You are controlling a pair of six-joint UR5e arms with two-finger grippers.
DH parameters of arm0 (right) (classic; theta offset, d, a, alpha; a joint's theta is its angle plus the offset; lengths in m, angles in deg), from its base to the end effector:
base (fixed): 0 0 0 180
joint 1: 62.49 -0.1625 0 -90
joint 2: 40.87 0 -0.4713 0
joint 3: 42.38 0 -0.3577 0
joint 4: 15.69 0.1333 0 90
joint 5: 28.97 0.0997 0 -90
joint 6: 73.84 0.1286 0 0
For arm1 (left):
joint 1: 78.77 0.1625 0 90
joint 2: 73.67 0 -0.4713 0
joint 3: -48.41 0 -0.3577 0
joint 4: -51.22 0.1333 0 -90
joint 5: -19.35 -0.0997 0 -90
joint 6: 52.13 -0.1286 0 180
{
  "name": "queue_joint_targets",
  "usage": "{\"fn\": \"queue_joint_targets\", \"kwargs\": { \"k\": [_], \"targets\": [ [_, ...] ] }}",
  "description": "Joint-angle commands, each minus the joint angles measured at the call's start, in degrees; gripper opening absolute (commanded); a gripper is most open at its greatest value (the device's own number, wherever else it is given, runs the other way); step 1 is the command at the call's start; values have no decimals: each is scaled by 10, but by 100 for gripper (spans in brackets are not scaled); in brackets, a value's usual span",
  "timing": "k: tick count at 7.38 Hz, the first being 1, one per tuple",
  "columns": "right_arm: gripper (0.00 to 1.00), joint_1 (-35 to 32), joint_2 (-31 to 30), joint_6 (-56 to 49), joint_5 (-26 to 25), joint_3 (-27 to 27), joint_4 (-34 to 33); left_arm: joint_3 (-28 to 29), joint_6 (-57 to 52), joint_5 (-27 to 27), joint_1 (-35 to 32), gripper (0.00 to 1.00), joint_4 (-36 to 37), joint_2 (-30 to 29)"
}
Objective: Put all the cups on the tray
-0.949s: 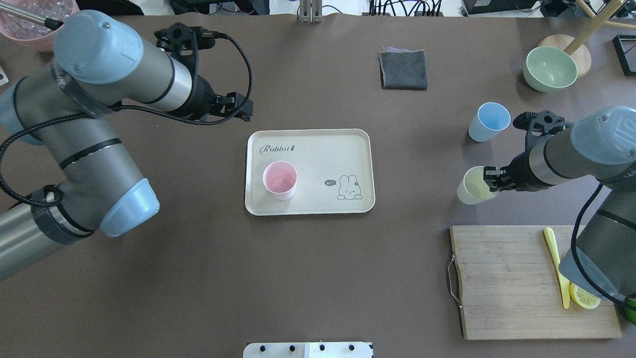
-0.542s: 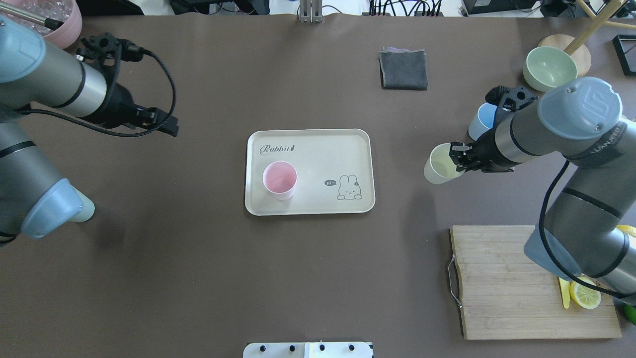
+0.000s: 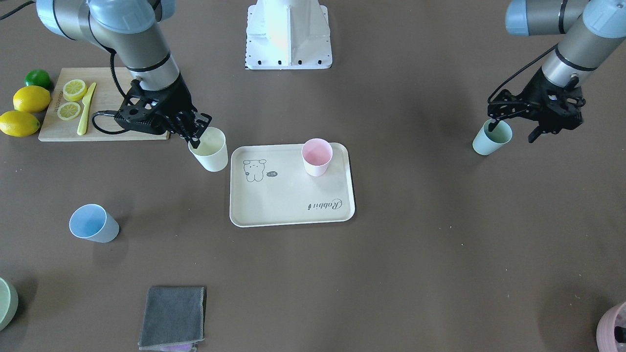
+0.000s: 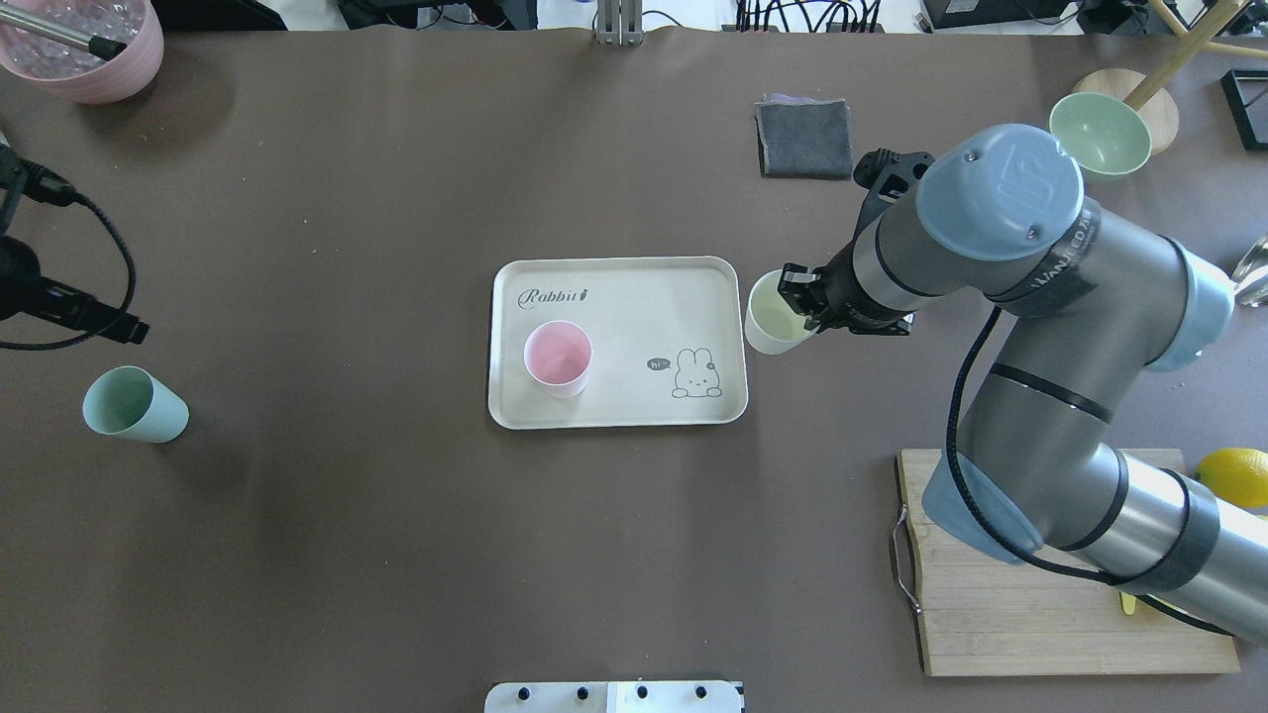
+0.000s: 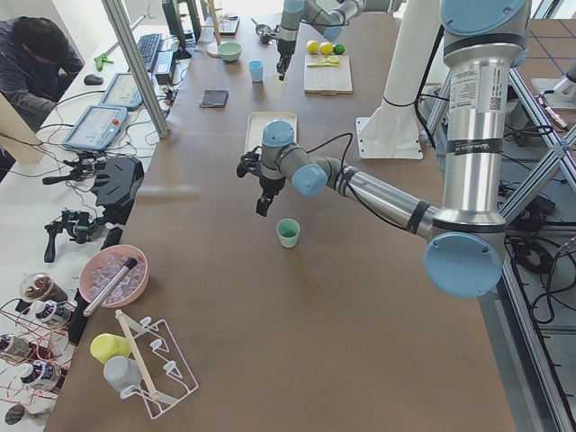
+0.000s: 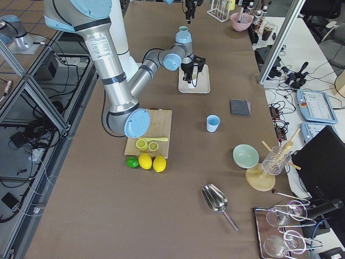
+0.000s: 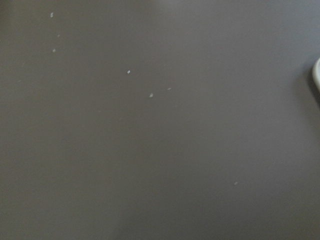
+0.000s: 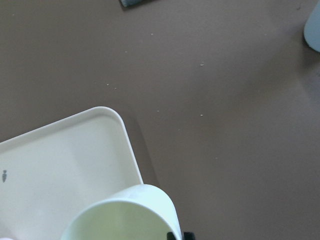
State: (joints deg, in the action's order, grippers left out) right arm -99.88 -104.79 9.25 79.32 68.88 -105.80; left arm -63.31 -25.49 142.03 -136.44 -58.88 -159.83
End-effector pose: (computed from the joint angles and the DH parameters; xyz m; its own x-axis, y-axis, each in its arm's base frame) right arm -0.4258 -0.4424 0.3325 0.5830 0.3018 0.7544 -0.3258 0.9374 -0.1232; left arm 0.1889 -0.4178 0.5469 0.6659 0.3547 -0.6563 -0.1376 0.9231 0.3592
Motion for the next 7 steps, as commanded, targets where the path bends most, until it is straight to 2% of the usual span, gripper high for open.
{"fn": "queue_joint_targets", "kwargs": {
  "k": [1,5,7],
  "targets": [
    [0,35,60,35,-31,-44,-18,42,-18,11,-12,98,-95,64],
    [0,78,73,34,-39,-78,-15,45,-12,11,-15,98,-102,70],
    [0,81,83,36,-41,-105,18,44,-9,19,-16,98,-102,70]
  ]
}}
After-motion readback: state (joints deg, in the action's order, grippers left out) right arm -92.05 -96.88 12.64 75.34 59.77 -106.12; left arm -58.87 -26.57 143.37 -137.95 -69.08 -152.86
